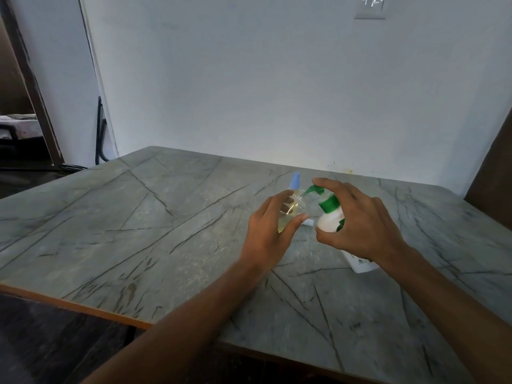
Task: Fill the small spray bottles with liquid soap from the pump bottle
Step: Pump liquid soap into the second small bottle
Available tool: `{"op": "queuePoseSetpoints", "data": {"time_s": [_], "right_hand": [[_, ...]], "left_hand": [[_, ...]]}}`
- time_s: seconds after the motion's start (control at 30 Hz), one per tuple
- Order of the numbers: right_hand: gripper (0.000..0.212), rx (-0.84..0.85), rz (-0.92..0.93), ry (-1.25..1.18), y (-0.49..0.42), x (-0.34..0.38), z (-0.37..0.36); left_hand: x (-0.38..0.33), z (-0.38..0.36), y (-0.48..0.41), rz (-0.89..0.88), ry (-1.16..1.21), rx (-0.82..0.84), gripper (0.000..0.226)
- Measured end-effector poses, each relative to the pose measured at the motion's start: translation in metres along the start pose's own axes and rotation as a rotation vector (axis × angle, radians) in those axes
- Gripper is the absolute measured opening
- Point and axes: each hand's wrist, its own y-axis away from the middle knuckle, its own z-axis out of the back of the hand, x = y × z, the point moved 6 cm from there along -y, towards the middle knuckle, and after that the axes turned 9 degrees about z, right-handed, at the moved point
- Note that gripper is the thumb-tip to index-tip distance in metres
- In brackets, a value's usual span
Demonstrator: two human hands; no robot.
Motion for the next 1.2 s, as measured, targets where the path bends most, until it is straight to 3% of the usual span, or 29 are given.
{"op": "queuePoseSetpoints", "data": {"time_s": [0.37, 0.83, 1.2], "right_hand": [[0.081, -0.065, -0.001, -0.051, 0.0026, 0.0023, 0.006], [0.102, -0.049, 0.052, 0.092, 0.0049, 0.0064, 0.0069], [0.093, -0.021, 0.043, 0.039, 0.0033, 0.0055, 0.0016]], "left_hand": [[-0.0034, -0.0051, 0.0034, -0.031, 0.01, 0.03, 0.051], [0.0026, -0.0018, -0.0016, 0.048, 0.042, 0.009, 0.047], [0.0044, -0.0017, -0.0024, 0.045, 0.046, 0.004, 0.05]]}}
